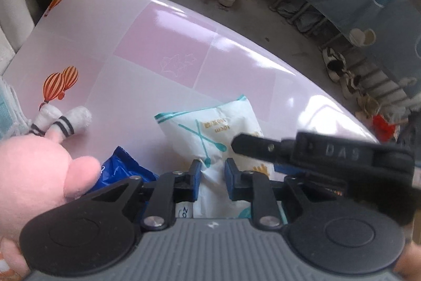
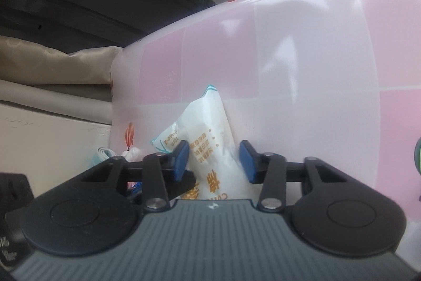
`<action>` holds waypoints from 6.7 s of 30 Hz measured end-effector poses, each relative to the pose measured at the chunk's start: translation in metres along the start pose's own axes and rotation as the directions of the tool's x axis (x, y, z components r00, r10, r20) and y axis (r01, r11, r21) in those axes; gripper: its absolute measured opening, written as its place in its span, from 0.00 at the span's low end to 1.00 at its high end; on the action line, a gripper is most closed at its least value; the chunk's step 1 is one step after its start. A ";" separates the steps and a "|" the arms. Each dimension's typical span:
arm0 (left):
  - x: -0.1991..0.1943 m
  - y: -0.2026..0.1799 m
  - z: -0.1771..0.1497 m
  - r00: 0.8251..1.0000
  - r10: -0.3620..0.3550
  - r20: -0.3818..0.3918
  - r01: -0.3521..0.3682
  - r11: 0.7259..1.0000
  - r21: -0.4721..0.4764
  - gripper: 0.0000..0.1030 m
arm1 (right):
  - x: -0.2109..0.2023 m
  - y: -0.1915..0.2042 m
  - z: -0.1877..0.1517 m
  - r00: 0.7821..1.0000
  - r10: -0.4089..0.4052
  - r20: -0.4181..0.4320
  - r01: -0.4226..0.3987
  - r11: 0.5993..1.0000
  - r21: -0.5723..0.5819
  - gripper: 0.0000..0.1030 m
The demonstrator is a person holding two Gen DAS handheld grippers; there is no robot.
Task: Organize soft objects
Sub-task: 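Carry the white wet-wipe pack into the cardboard box and open the right gripper, then move the right gripper to the table and grasp the blue ZONSEN wet-wipe pack, then carry the blue wet-wipe pack into the box and open the right gripper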
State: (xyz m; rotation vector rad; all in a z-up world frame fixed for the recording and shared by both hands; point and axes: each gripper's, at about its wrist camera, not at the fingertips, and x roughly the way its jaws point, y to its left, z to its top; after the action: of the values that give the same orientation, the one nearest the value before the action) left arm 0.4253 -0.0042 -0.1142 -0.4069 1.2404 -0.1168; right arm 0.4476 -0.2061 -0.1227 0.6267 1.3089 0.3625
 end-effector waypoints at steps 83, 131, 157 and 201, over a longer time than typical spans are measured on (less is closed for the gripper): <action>-0.275 0.020 -0.238 0.839 0.081 0.538 -0.320 0.873 0.368 0.74 | -0.259 0.001 -0.254 0.897 0.325 0.301 -0.307 0.946 -0.105 0.59; -0.048 0.041 -0.103 0.979 0.126 0.162 -0.185 0.880 0.437 0.80 | 0.031 0.071 -0.105 0.996 -0.048 -0.073 0.059 0.985 0.161 0.67; -0.179 -0.025 -0.150 0.931 0.106 0.349 -0.258 0.867 0.426 0.72 | -0.114 0.089 -0.155 0.976 0.194 0.096 -0.199 0.979 0.040 0.45; -0.189 -0.190 -0.243 0.968 -0.135 0.211 -0.042 0.743 0.668 0.67 | -0.284 -0.204 -0.214 0.952 -0.242 0.188 0.184 0.942 0.280 0.62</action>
State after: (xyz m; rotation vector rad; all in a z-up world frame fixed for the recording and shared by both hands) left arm 0.1610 -0.1791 0.0599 0.1827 0.8599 -0.5291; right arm 0.1532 -0.4835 -0.0544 0.7135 1.2047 -0.0599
